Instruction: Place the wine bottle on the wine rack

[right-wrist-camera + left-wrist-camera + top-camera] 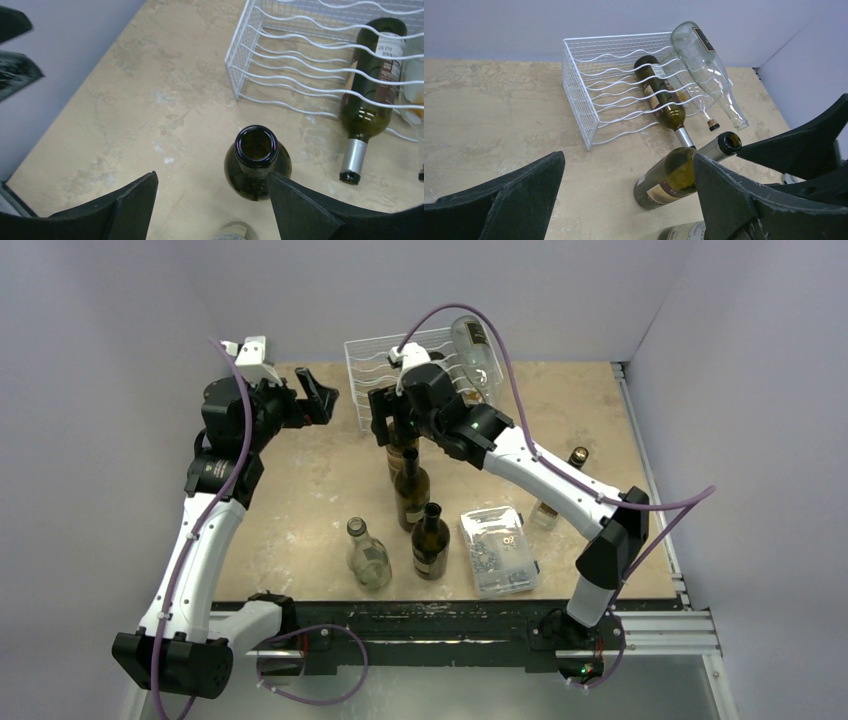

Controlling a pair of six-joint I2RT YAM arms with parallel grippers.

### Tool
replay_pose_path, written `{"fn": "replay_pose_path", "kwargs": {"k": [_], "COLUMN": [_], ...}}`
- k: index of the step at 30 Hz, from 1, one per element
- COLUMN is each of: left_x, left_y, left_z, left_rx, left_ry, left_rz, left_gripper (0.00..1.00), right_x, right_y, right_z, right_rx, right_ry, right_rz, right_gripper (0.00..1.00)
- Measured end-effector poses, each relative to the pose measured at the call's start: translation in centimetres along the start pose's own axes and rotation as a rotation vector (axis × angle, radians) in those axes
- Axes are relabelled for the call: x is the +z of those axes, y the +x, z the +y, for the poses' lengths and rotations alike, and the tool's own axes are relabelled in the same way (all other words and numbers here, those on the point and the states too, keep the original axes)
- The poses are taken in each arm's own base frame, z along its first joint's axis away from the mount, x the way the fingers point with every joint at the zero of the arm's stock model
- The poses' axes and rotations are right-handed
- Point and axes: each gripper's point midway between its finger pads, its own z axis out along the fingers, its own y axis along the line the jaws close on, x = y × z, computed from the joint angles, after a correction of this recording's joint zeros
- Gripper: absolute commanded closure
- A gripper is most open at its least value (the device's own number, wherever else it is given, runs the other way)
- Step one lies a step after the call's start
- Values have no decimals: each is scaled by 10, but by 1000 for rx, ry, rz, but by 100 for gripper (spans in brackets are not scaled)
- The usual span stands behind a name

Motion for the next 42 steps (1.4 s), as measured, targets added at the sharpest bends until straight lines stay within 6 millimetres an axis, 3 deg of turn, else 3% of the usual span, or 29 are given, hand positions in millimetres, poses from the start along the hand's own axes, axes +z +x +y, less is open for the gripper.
{"fn": "replay_pose_path", "kwargs": {"k": [4,22,32,35,42], "left_x": [-1,-8,-9,-9,-9], "left_y": [0,-2,-3,-3,-3], "left_z": [-2,-3,-3,-3,-4], "left_rx": [0,1,-7,-6,-6], "left_ry": [6,3,2,2,4], "left_rz": [-1,-4,-6,-6,-4], "left_gripper": [0,0,0,0,0], "right_x": [10,38,37,38,41], "right_y": [15,27,24,24,23], "right_z": [-10,-40,-49,-48,-41], "right_rx": [-20,-35,-41,-40,-38], "right_ry": [76,270,327,327,300], "right_rz": [32,25,7,6,-2], "right_gripper": [17,35,40,45,72]}}
